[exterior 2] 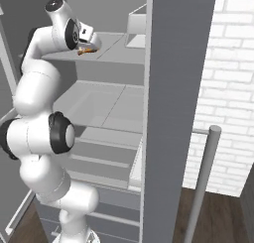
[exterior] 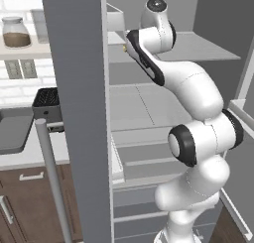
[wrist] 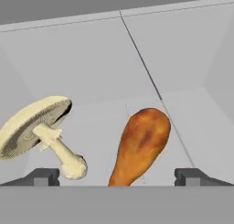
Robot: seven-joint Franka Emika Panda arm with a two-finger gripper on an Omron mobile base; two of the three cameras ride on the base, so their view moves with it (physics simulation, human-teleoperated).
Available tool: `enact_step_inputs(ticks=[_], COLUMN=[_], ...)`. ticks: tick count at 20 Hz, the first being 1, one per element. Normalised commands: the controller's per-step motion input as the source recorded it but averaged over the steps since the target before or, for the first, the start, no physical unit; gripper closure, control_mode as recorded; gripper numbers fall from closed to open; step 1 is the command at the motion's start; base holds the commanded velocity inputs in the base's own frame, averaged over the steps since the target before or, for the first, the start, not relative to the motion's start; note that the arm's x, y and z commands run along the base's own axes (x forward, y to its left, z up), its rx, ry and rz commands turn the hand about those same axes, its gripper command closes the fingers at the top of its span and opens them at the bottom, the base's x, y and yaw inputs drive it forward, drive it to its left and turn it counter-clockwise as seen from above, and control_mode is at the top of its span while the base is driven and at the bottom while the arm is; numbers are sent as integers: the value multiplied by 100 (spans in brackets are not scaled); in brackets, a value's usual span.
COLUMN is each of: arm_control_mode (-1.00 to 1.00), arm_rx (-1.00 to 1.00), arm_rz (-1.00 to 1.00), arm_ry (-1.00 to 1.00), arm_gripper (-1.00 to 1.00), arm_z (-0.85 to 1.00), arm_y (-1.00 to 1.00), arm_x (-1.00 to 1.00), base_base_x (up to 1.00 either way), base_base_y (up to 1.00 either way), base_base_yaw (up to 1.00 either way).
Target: Place one mushroom and one chicken drumstick in each tupperware on the nearby counter, to pack two identical lunches.
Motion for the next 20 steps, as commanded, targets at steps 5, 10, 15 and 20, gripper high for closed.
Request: enact_step_inputs(ticks=[5, 10, 15, 20], arm_control_mode=[-100, -100, -100, -100], arm_rx=[0, 0, 0, 0], arm_rz=[-2, -3, -4, -4], arm_ry=[0, 1, 10, 3], arm_gripper=[-100, -100, -100, -100], arm_z=[-19, -20, -32, -34], arm_y=[-19, -17, 0, 0], arm_x=[47, 32, -10, -8], base_base_x=[0, 0, 0, 0], base_base_y=[0, 0, 0, 0], base_base_yaw=[0, 0, 0, 0])
